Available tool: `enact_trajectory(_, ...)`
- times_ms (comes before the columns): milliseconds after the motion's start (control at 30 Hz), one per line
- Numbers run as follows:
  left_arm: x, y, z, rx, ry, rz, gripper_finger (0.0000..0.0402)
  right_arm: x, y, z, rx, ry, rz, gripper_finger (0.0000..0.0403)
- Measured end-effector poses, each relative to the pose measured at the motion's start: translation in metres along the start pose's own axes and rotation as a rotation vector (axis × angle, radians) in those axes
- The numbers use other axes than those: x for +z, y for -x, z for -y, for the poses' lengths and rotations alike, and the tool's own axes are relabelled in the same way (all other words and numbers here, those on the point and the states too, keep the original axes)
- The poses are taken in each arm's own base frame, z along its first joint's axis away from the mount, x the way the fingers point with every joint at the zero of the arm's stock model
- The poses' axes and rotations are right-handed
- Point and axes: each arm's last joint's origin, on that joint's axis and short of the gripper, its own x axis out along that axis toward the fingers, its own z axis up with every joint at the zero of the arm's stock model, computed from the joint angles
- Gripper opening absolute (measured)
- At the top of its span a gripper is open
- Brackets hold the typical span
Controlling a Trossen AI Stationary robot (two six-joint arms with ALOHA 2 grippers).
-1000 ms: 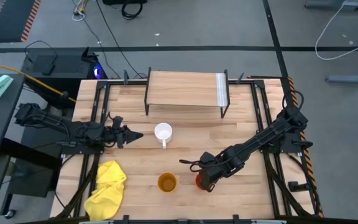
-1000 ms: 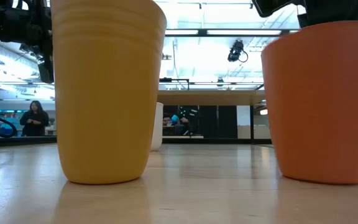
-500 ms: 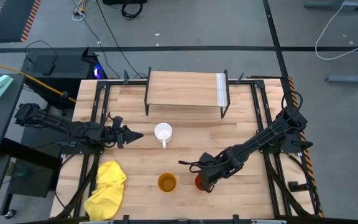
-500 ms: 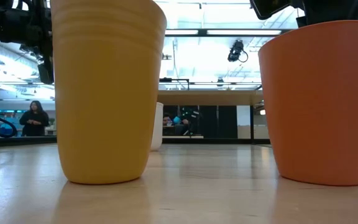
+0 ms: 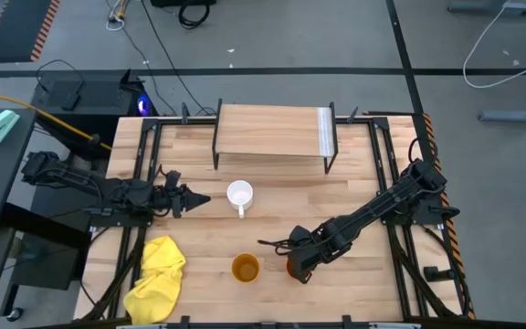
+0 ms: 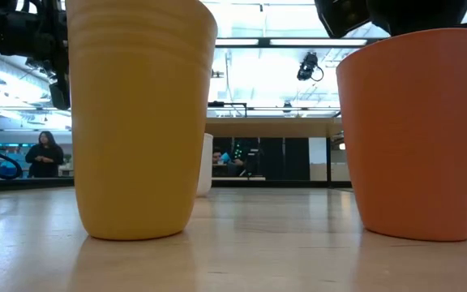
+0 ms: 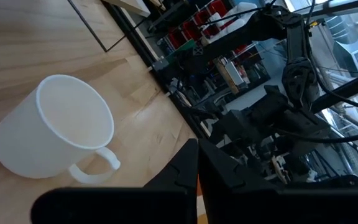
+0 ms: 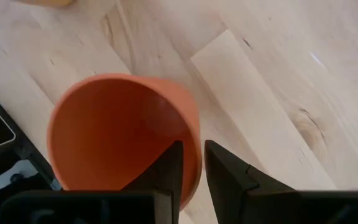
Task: Stack small to large cups/mugs on shelf
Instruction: Put the orange cup on the shelf
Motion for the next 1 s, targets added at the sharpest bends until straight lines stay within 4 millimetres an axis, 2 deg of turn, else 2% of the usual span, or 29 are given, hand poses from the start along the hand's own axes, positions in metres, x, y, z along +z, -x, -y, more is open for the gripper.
enact_trajectory(300, 0.0, 0.0, 0.0, 0.0, 0.0, 0.0, 0.0022, 0.001, 0.0, 0.001, -0.01, -0.008, 0.02, 0.0011)
enact_trajectory(700, 0.0, 0.0, 0.0, 0.001, -0.004, 0.002, 0.0013, 0.005, 0.004, 0.006, -0.032, 0.003, 0.007, 0.0009)
enact_trajectory(833, 0.001, 0.0, 0.0, 0.011, -0.026, 0.018, 0.0021, 0.009, 0.02, 0.017, -0.047, 0.007, 0.008, 0.0006)
enact_trajectory(1000, 0.001, 0.0, 0.0, 0.014, -0.033, 0.022, 0.002, 0.016, 0.053, 0.037, -0.046, -0.022, 0.043, 0.0005)
